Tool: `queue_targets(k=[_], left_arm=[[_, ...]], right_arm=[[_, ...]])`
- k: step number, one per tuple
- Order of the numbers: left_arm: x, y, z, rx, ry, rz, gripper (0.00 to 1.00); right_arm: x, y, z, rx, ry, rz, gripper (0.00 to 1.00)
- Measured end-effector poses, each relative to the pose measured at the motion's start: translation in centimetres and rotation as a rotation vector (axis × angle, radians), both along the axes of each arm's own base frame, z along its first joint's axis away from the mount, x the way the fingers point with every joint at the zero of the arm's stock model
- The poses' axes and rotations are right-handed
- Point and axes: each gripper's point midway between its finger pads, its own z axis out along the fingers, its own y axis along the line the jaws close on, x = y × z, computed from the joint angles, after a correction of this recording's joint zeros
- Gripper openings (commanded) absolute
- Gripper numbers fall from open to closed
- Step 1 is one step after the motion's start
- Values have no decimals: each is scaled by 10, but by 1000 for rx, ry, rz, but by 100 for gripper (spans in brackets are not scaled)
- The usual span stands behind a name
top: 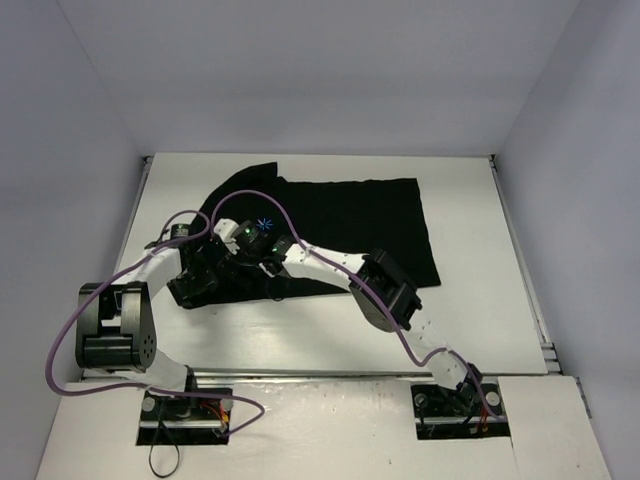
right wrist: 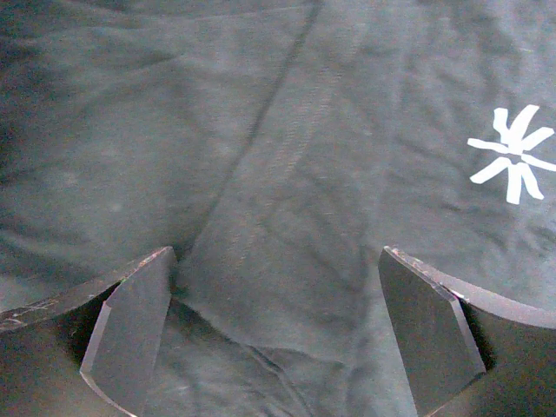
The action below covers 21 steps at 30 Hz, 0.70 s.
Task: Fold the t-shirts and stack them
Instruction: Fold the flattened tshirt in 1/3 of the way
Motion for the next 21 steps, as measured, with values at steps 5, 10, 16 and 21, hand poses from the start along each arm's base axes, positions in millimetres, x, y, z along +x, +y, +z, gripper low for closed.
queue_targets(k=[5, 10, 16, 21], left_arm=[[0, 0, 0, -6, -1, 5, 55], [0, 0, 0, -7, -2, 4, 55], [0, 0, 0, -7, -2, 4, 55], [0, 0, 0, -7, -2, 4, 55]], right_arm=[[20, -14, 2, -15, -31, -58, 100], [57, -45, 3, -28, -53, -155, 100], [117, -103, 13, -39, -86, -314, 100], [164, -137, 49, 16, -141, -422, 100]])
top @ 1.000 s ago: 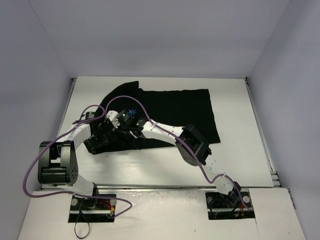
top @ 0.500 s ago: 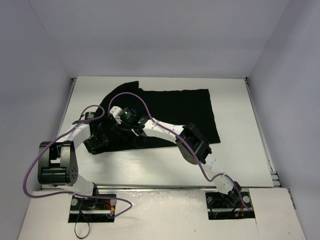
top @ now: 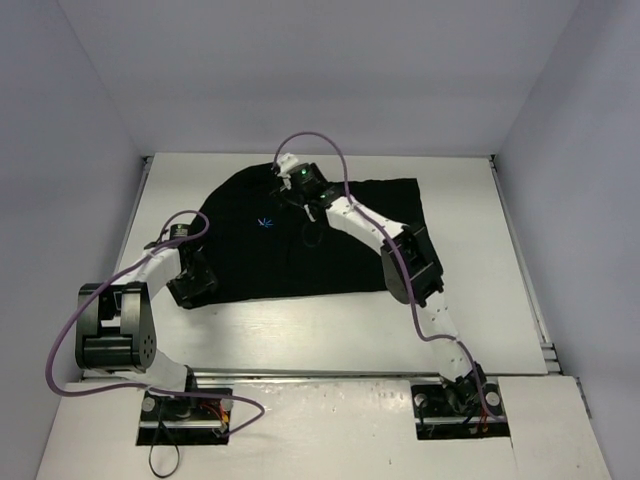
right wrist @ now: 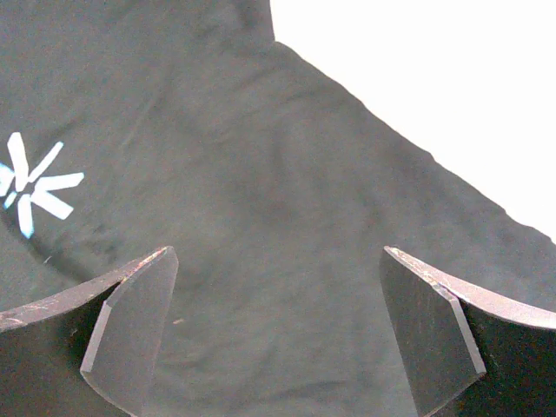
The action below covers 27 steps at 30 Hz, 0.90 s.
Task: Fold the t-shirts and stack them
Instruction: Fold the flattened tshirt in 1/3 of the way
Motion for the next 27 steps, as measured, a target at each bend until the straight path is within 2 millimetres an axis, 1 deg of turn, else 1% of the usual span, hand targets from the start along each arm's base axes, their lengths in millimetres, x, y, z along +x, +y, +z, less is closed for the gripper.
queue_targets(k=[2, 4, 6, 8, 9, 11, 12, 14, 15, 16, 17, 18, 20, 22, 25, 27], left_arm=[[0, 0, 0, 0, -1, 0, 55], [-1, 0, 1, 0, 0, -1, 55], [-1, 0, 4, 1, -2, -8, 56], [-1, 0, 13, 0, -17, -21, 56], [2, 0, 21, 1, -38, -33, 57], [17, -2, 48, 5, -122, -56, 57], [25, -3, 62, 9, -170, -69, 57], [42, -11, 92, 17, -264, -110, 57], [48, -17, 104, 27, -297, -135, 57], [55, -25, 112, 32, -322, -167, 57], [61, -34, 119, 35, -343, -201, 57], [66, -44, 121, 39, -350, -234, 57], [75, -69, 114, 33, -341, -313, 57], [80, -86, 95, 31, -301, -365, 56], [79, -96, 59, 35, -210, -397, 56], [80, -94, 36, 49, -151, -394, 56]], right_arm=[[7, -9, 16, 25, -19, -25, 99], [8, -17, 34, 53, -31, -47, 98], [0, -31, 48, 85, -29, -77, 96], [-15, -48, 60, 142, -6, -120, 95], [-27, -64, 62, 169, 16, -152, 95], [-48, -108, 61, 206, 72, -248, 95], [-57, -131, 60, 225, 94, -305, 95], [-70, -186, 57, 279, 112, -443, 95], [-80, -211, 50, 293, 124, -505, 95], [-94, -234, 41, 294, 149, -563, 95], [-110, -254, 31, 293, 176, -618, 95], [-125, -270, 21, 294, 204, -660, 94], [-152, -286, 1, 295, 271, -711, 94], [-168, -296, -15, 296, 328, -745, 94], [-178, -307, -32, 292, 378, -783, 94], [-179, -311, -42, 286, 397, -798, 94]])
